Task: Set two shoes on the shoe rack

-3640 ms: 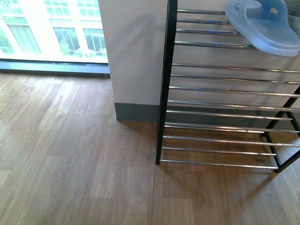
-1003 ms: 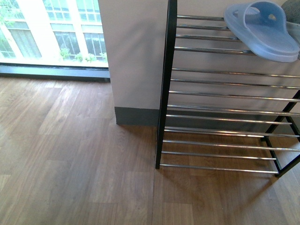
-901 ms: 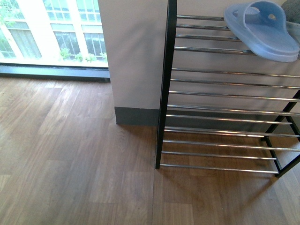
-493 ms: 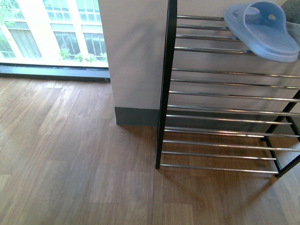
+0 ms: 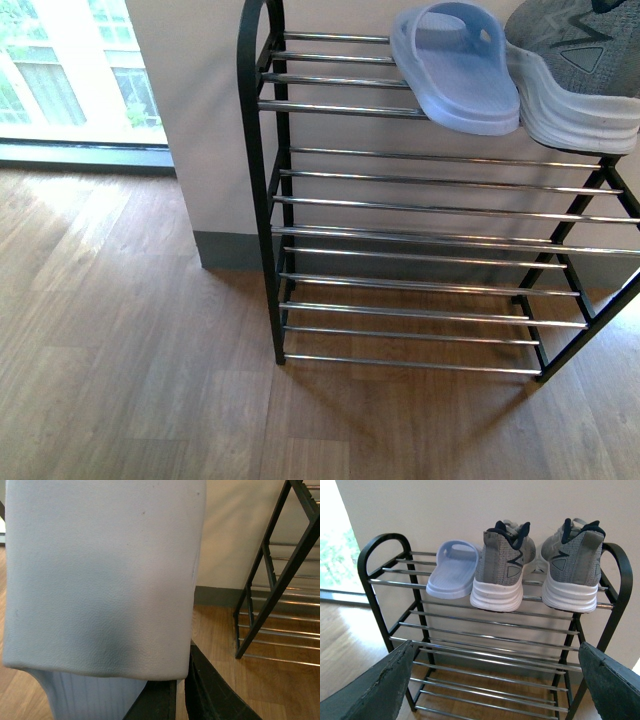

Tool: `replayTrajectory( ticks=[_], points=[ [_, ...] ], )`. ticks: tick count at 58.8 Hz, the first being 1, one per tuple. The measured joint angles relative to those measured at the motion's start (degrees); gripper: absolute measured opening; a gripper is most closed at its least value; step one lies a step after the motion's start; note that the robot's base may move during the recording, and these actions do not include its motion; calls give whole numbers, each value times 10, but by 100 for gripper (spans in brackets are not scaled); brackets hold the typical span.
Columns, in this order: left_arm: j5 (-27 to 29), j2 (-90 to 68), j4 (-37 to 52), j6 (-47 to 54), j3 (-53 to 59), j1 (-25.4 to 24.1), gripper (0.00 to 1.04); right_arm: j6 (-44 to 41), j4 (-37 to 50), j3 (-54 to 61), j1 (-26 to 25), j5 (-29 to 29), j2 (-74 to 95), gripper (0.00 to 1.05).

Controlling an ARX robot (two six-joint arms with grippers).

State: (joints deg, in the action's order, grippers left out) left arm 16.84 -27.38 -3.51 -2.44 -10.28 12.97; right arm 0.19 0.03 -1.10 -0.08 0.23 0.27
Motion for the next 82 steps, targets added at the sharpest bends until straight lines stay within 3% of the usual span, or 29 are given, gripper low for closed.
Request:
replayTrajectory(
  ticks=[77, 82],
  points=[
    [2, 0, 0, 0, 0, 0, 2, 0, 0, 0, 0, 0, 0, 96],
    [12, -7, 73, -5, 17, 10, 2, 0, 0, 0, 0, 0, 0, 96]
  ],
)
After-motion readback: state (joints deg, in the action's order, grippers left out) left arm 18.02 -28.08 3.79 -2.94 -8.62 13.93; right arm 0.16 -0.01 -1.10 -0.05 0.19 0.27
